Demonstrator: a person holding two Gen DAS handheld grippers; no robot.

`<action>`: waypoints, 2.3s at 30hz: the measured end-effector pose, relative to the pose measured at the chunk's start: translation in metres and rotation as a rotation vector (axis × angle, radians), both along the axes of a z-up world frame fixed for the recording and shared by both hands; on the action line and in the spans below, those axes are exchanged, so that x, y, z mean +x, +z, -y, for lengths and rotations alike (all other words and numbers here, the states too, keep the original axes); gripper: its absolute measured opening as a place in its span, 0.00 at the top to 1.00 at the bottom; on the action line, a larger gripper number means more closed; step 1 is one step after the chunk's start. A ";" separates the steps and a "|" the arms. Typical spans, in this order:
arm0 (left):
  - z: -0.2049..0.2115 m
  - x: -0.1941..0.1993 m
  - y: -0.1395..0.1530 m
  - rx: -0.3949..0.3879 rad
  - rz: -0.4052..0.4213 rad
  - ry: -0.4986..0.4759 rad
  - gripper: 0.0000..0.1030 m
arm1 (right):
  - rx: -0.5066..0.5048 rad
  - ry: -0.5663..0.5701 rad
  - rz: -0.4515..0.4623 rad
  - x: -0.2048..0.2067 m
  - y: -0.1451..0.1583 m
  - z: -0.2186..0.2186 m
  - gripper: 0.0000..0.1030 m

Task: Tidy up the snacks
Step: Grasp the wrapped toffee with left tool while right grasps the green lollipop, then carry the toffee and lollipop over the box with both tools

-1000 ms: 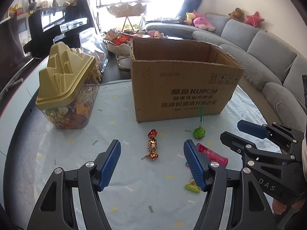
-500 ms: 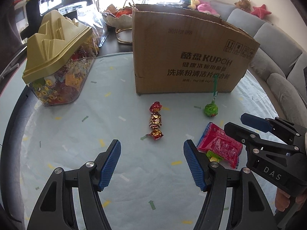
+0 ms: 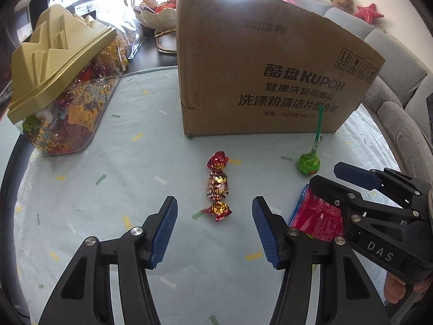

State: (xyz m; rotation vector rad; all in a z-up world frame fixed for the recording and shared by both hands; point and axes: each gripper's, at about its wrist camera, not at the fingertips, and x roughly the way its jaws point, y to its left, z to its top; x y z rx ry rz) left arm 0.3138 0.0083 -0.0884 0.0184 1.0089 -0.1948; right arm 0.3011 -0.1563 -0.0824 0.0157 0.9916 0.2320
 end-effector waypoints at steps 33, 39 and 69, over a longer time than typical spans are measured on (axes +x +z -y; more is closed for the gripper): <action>0.005 0.022 -0.007 -0.018 0.011 0.004 0.82 | -0.038 0.024 0.015 0.022 -0.018 -0.019 0.73; 0.005 0.007 0.013 -0.034 0.053 0.008 0.82 | -0.029 0.027 0.052 0.009 -0.001 -0.017 0.73; 0.021 -0.039 0.148 -0.036 0.356 -0.036 0.82 | 0.038 0.015 0.330 -0.036 0.122 0.005 0.73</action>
